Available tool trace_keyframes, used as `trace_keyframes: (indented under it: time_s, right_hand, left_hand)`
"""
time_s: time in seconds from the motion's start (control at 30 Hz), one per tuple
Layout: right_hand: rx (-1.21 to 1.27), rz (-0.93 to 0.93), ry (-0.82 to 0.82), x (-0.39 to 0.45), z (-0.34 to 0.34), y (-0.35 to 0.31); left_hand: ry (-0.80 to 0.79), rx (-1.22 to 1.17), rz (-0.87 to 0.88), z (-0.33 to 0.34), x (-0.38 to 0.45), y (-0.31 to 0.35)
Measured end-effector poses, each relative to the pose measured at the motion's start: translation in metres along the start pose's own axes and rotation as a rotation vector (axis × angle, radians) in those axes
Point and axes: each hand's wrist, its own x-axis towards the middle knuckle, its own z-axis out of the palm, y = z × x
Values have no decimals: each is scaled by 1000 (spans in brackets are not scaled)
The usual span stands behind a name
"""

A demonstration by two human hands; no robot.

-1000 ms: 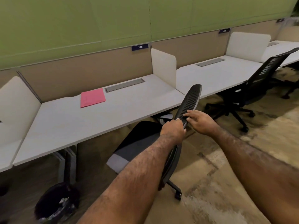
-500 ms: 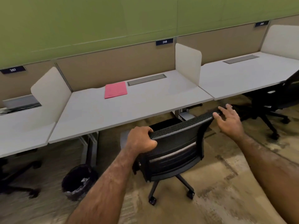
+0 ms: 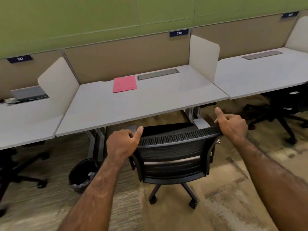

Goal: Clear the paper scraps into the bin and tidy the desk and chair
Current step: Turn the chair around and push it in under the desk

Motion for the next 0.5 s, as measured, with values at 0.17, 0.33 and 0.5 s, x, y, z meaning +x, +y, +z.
trace_keyframes:
  time_s: [0.17, 0.33, 0.5]
  right_hand:
    - [-70, -171, -105, -13, 6, -13]
    - [-185, -404, -295, -6, 14, -28]
    - [-177, -474, -383, 5, 32, -45]
  left_hand:
    - [114, 10, -59, -12, -8, -22]
    - [188, -17, -86, -20, -4, -44]
    - [226, -16, -130, -19, 7, -61]
